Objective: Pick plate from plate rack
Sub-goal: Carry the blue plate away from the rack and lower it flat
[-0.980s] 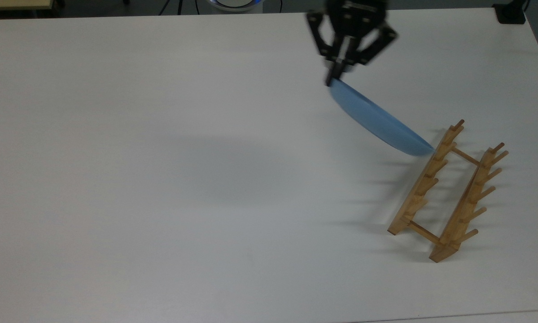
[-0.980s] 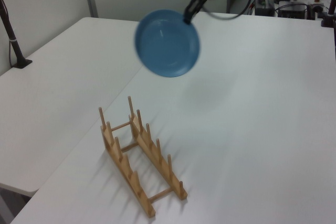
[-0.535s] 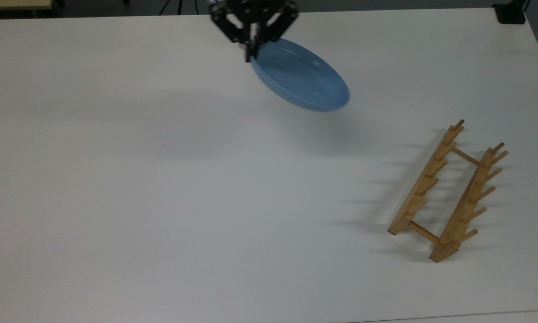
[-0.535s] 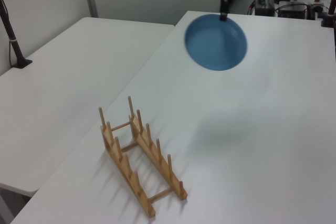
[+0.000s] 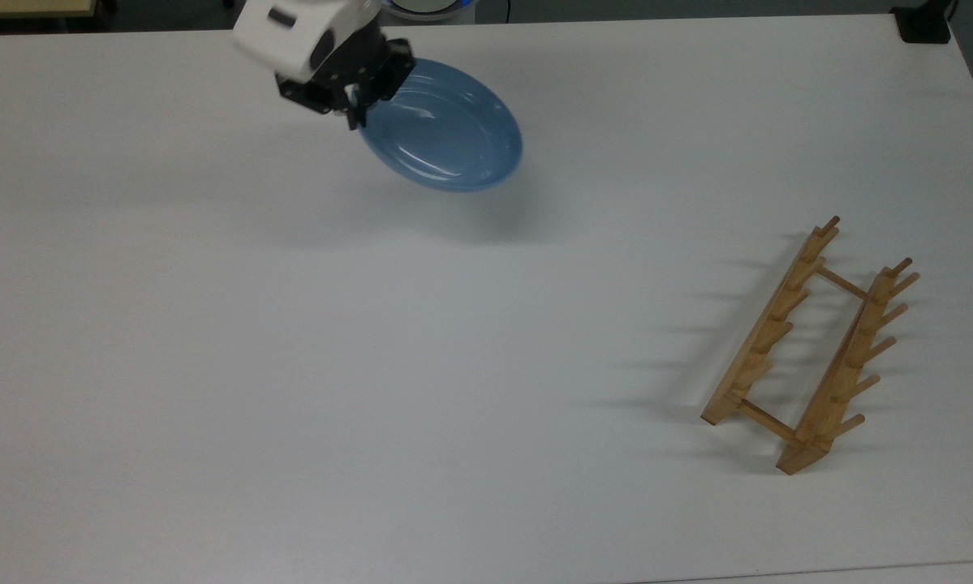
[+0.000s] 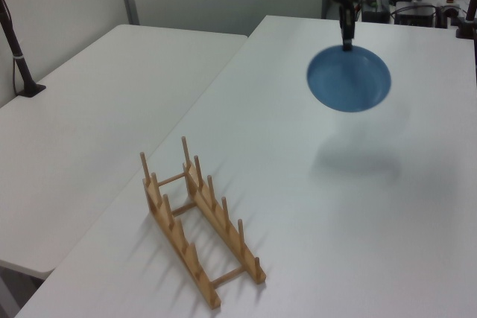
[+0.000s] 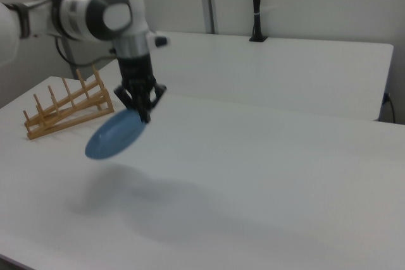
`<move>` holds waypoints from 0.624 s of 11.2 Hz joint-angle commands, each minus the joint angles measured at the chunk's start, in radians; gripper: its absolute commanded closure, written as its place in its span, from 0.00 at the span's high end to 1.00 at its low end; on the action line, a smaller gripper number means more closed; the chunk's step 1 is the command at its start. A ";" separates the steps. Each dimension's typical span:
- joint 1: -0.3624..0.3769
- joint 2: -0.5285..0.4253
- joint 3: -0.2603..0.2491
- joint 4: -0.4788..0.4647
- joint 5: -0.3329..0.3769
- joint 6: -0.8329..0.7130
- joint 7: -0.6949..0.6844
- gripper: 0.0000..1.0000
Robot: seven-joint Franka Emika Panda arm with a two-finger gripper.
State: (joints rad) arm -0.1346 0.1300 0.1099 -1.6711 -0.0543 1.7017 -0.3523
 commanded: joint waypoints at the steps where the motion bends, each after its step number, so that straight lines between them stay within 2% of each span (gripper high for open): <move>1: -0.051 -0.006 -0.007 -0.128 0.025 0.103 -0.077 0.00; 3: -0.075 -0.001 -0.013 -0.188 0.024 0.189 -0.100 0.00; 5: -0.083 0.013 -0.050 -0.237 0.024 0.236 -0.154 0.00; 7: -0.083 0.045 -0.062 -0.266 0.024 0.253 -0.154 0.00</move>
State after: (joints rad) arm -0.2212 0.1691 0.0703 -1.8752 -0.0542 1.9078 -0.4713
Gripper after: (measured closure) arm 0.938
